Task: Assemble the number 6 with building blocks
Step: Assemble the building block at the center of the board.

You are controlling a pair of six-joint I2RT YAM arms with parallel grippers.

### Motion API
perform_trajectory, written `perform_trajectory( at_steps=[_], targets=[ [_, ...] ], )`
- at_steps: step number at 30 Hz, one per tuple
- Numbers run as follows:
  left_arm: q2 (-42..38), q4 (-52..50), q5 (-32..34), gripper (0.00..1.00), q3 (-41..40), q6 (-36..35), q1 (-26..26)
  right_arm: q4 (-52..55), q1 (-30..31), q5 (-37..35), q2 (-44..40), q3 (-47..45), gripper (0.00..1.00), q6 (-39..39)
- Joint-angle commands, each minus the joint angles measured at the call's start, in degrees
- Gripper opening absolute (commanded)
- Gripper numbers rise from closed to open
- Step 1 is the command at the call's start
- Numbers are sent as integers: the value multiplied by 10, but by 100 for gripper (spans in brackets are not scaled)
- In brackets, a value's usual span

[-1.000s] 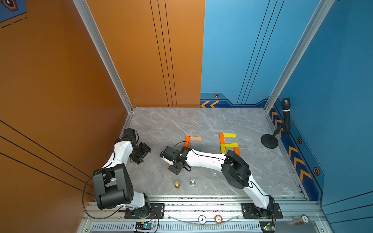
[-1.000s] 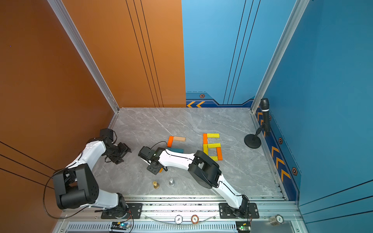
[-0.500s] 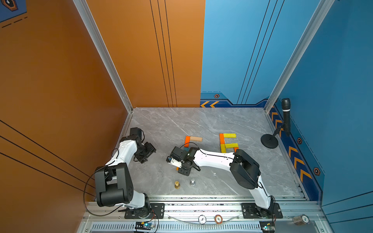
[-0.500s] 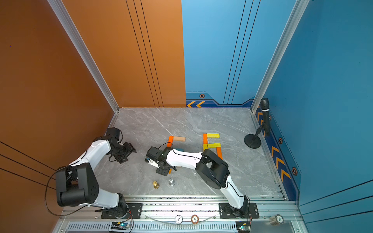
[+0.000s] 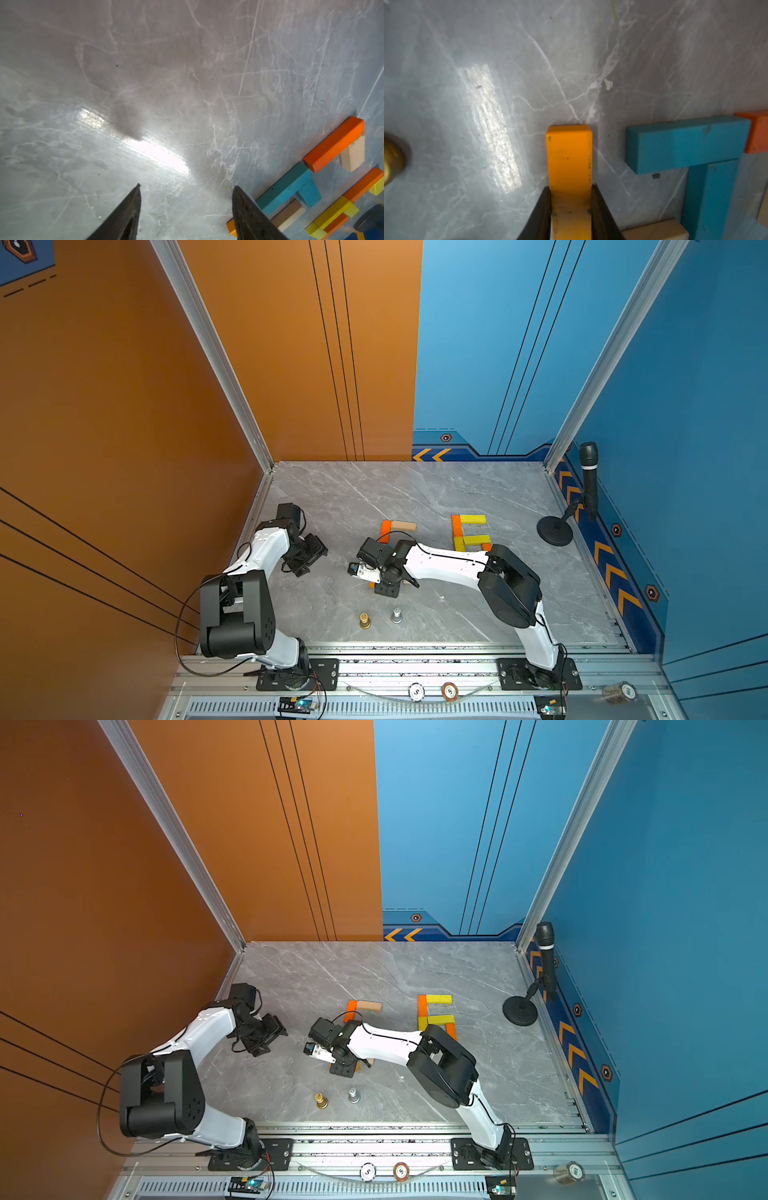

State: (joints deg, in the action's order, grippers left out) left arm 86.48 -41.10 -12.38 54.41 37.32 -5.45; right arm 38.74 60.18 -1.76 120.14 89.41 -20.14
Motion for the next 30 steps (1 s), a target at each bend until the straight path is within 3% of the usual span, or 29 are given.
perform_trajectory(
  at_steps=[1, 8, 12, 17, 22, 30],
  targets=[
    [6, 0, 13, 70, -5, 4, 16, 10, -10, -23, -30, -13, 32, -13],
    [-4, -23, 35, 71, 3, -19, 62, -5, -23, 10, -83, -22, 44, 9],
    [-15, -53, 64, 70, 12, -45, 97, -32, -36, 58, -143, -44, 45, 39],
    [-41, -78, 93, 68, 15, -77, 153, -114, -86, 113, -244, -110, 45, 147],
    [-45, -98, 107, 66, 34, -135, 258, -169, -152, 79, -327, -186, 48, 279],
    [22, -137, 134, 64, 89, -169, 386, -201, -235, 43, -432, -290, 50, 373]
  ],
)
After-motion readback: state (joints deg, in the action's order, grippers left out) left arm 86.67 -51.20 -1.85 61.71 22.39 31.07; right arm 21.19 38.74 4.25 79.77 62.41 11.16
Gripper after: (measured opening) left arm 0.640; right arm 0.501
